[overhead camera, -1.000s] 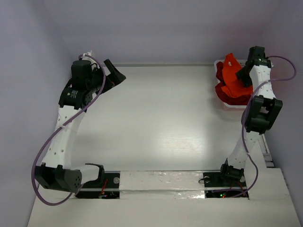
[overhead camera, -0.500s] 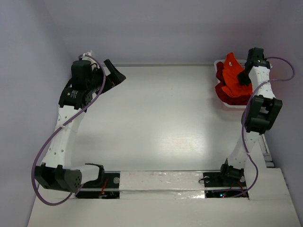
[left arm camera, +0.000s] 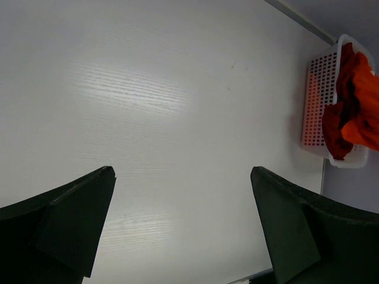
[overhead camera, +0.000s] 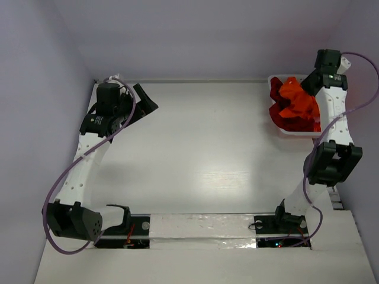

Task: Fold and stack the t-shirts
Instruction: Move the tshirt to the center of the board

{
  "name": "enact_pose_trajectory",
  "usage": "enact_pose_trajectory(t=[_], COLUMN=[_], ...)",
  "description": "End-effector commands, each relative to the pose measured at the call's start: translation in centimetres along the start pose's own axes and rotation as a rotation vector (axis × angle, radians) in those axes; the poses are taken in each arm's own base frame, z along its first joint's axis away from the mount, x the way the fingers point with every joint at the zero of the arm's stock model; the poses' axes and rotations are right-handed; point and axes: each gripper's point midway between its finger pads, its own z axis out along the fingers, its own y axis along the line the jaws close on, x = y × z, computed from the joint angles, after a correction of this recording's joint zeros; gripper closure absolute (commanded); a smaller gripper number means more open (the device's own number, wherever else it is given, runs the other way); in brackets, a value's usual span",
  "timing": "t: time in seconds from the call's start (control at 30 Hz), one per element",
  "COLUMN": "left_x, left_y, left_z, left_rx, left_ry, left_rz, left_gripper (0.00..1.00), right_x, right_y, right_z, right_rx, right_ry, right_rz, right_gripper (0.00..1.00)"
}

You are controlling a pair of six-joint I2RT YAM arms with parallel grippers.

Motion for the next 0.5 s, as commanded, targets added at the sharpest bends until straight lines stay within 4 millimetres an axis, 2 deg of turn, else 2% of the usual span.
enact_pose_trajectory(t=[0.0, 0.03, 0.07, 0.13, 0.23, 0.3, 0.33, 0.37, 0.4, 0.47], left_x=[-1.6, -1.8, -2.0, -2.5, -2.2, -1.0, -0.9, -0.4, 0.8, 1.8], left_y=[-0.9, -0.9, -0.9, -1.0, -1.5, -1.0, -1.1, -0.8, -0.1, 0.6], left_z=[-1.1, -1.2, -1.4, -1.8, -2.4, -2.1, -2.5, -2.5, -2.3, -2.3], left_rx=[0.038, 0.037, 0.033, 0.028, 0.064, 0.078, 0.091, 0.090, 0.079, 0.073], left_ry=[-0.082, -0.090, -0.098, -0.125, -0.138, -0.116, -0.132, -0.130, -0.113, -0.106], left_rz=[0.013, 0.017, 0.020, 0.016, -0.003, -0.032, -0.037, -0.047, -0.050, -0.059], left_gripper=[0.01, 0.01, 0.01, 0.01, 0.01, 0.01, 0.01, 0.01, 0.01, 0.01], right_x=[-0.5, 0.0, 1.0, 2.2, 4.1, 4.8, 6.2, 6.5, 6.9, 8.2], right_y=[6.2, 7.0, 8.5, 9.9, 12.5, 13.1, 13.7, 14.0, 14.2, 14.2], right_z=[-6.2, -7.2, -9.1, -11.0, -15.6, -18.6, -20.3, -21.5, -24.4, -26.3], right_rx=[-0.183, -0.202, -0.265, -0.333, -0.488, -0.561, -0.607, -0.639, -0.705, -0.770], right_ry=[-0.111, -0.111, -0.100, -0.081, -0.060, -0.066, -0.055, -0.062, -0.077, -0.063], right_rz=[-0.136, -0.150, -0.179, -0.209, -0.282, -0.322, -0.351, -0.363, -0.368, -0.390], right_gripper=[1.00, 1.00, 1.00, 1.00, 1.00, 1.00, 1.00, 1.00, 1.00, 1.00])
